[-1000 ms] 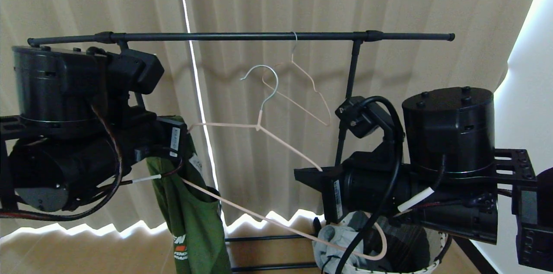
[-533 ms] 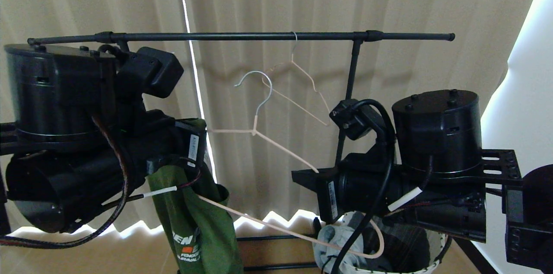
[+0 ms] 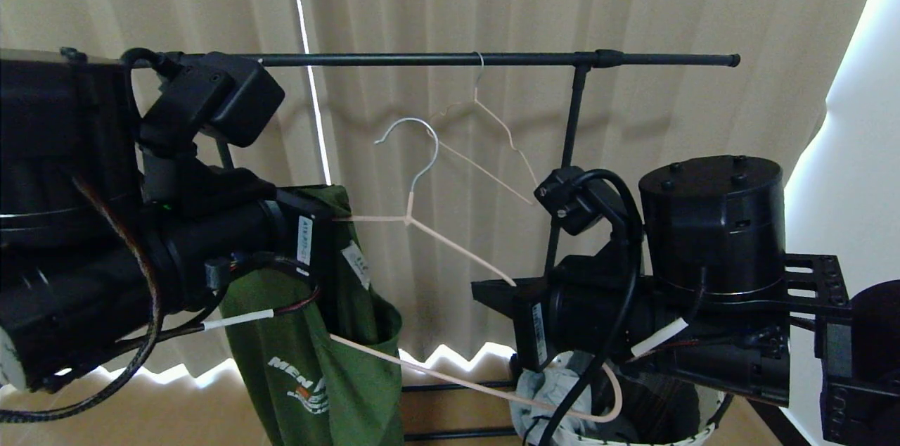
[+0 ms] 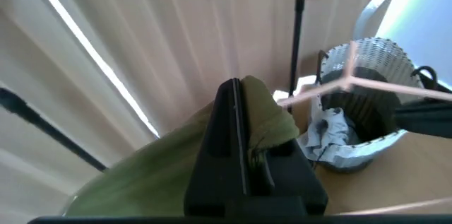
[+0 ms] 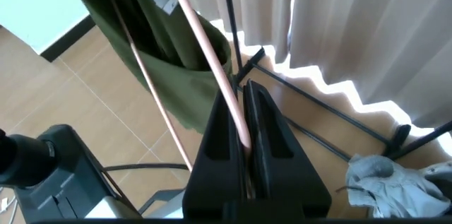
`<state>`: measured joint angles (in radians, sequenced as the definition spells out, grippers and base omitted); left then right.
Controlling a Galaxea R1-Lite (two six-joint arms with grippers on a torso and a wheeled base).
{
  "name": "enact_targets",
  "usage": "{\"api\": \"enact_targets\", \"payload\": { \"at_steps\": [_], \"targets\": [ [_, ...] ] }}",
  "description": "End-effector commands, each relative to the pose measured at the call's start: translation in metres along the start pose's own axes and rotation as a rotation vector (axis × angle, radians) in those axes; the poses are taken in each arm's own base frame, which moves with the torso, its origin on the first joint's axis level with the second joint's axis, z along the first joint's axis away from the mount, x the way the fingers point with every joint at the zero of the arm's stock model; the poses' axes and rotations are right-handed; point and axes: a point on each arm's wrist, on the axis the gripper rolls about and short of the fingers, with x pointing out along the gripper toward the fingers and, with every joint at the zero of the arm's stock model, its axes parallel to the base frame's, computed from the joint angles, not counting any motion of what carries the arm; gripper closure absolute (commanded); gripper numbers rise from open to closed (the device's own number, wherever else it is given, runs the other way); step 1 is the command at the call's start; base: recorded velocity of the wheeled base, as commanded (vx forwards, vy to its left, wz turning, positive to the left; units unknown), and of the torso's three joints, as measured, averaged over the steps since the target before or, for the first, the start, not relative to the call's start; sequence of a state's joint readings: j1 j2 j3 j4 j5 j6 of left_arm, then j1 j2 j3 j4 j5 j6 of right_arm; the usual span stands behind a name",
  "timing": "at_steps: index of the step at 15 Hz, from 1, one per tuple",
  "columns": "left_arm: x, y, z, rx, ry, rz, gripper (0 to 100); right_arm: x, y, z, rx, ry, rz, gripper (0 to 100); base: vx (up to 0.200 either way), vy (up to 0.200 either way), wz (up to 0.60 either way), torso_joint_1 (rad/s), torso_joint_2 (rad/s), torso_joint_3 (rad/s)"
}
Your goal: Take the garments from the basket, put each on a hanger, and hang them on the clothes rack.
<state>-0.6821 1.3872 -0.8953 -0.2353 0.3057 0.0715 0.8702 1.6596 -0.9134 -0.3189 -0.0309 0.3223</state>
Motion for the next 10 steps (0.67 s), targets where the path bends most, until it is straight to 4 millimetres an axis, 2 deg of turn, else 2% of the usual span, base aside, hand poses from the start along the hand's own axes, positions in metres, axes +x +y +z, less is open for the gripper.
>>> {"api": "enact_targets", "payload": {
  "at_steps": [1,2,3,6,10],
  "targets": [
    [0.000,0.005,0.001,-0.006,-0.003,0.020,100,-0.002,0.000,0.000,0.000,-0.001,0.000,100,0.000,0.000,0.00,0.000,0.00,0.000],
    [0.005,0.031,-0.002,-0.006,0.015,0.130,100,-0.011,-0.010,-0.003,-0.016,-0.007,-0.061,100,0.000,0.000,0.00,0.000,0.00,0.000],
    [0.005,0.036,-0.002,-0.006,0.017,0.156,100,-0.013,-0.017,-0.002,-0.020,-0.014,-0.094,100,0.000,0.000,0.00,0.000,0.00,0.000],
    [-0.001,0.047,-0.005,0.023,0.041,0.201,100,-0.013,-0.034,0.001,-0.001,-0.035,-0.196,100,0.000,0.000,0.00,0.000,0.00,0.000],
    [-0.004,0.047,-0.008,0.036,0.073,0.196,100,-0.013,-0.041,0.008,0.011,-0.069,-0.244,100,0.000,0.000,0.00,0.000,0.00,0.000]
  ]
}}
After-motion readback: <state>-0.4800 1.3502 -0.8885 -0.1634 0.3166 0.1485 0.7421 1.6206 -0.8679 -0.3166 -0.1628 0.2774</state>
